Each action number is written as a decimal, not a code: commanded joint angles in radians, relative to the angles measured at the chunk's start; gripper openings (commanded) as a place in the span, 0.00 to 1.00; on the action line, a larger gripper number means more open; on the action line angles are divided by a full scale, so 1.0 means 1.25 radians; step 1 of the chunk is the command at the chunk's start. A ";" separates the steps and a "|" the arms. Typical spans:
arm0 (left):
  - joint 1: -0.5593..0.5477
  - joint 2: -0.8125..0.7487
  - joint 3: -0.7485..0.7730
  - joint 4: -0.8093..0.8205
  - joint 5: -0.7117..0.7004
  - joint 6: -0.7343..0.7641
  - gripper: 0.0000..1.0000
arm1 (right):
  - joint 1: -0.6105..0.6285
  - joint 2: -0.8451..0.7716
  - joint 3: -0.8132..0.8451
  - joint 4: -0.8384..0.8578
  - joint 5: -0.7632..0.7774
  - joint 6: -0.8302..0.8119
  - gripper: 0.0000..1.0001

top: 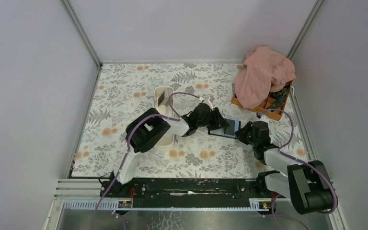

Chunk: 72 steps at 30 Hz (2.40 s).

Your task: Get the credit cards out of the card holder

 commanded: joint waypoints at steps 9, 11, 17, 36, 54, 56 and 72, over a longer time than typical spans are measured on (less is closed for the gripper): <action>-0.001 0.005 -0.013 0.073 0.029 -0.023 0.12 | -0.002 0.016 0.020 -0.007 -0.020 -0.001 0.01; -0.001 0.004 -0.015 0.073 0.029 -0.023 0.07 | -0.002 0.017 0.020 -0.007 -0.020 0.001 0.01; 0.000 -0.001 -0.018 0.069 0.028 -0.019 0.00 | -0.002 0.023 0.021 -0.005 -0.021 0.003 0.01; 0.041 -0.057 -0.103 0.096 0.025 -0.013 0.00 | -0.002 0.044 0.024 -0.002 -0.022 0.014 0.00; 0.077 -0.070 -0.179 0.128 0.042 -0.016 0.00 | -0.002 0.042 0.021 0.009 -0.030 0.014 0.00; 0.083 -0.074 -0.192 0.135 0.043 -0.017 0.00 | -0.002 0.047 0.023 0.009 -0.031 0.016 0.00; 0.104 -0.073 -0.223 0.174 0.074 -0.030 0.16 | -0.002 0.084 0.026 0.024 -0.045 0.026 0.00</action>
